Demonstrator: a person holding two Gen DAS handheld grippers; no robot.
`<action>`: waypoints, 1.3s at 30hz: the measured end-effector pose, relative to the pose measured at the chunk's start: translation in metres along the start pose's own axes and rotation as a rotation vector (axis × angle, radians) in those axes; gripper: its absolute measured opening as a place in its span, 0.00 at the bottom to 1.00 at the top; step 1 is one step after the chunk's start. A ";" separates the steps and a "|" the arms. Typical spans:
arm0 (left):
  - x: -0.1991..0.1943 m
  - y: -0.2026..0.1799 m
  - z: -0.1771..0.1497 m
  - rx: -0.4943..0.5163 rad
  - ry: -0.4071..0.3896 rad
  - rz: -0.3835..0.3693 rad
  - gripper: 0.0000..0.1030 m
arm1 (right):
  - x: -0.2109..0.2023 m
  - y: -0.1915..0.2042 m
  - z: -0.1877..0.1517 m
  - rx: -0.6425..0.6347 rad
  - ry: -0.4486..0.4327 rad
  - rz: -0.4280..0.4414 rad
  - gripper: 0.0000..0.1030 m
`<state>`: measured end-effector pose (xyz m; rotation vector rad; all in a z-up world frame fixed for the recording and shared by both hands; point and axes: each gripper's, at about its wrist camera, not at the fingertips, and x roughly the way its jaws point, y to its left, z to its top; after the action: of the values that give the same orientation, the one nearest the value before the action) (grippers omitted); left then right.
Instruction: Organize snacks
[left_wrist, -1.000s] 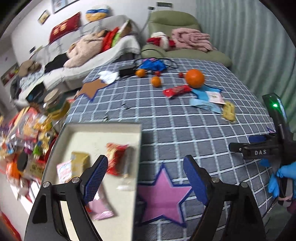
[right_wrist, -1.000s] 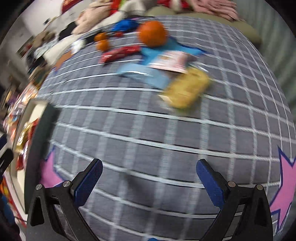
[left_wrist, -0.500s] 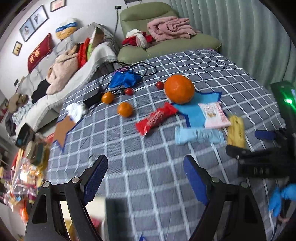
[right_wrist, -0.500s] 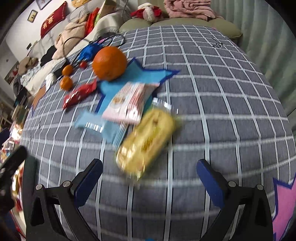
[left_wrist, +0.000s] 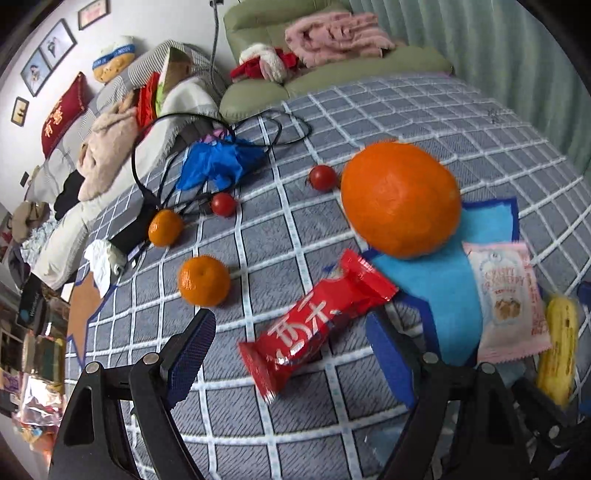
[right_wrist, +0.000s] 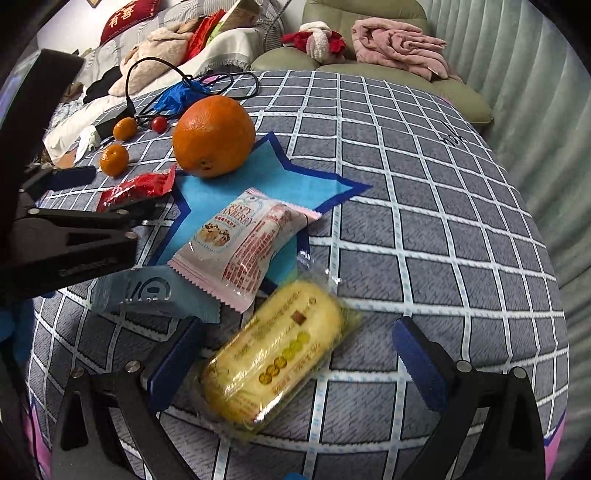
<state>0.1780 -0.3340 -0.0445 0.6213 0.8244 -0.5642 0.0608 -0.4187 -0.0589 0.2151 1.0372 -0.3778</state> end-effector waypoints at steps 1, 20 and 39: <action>0.000 0.000 0.000 -0.002 -0.004 -0.003 0.80 | 0.001 0.000 0.000 -0.003 -0.002 0.003 0.99; -0.115 -0.026 -0.159 -0.248 0.062 -0.006 0.22 | -0.064 -0.026 -0.085 -0.016 -0.001 0.185 0.45; -0.144 -0.036 -0.215 -0.292 0.012 -0.076 0.99 | -0.114 -0.022 -0.178 0.114 0.018 0.092 0.99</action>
<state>-0.0320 -0.1789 -0.0522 0.3275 0.9241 -0.4977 -0.1415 -0.3540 -0.0479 0.3681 1.0204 -0.3521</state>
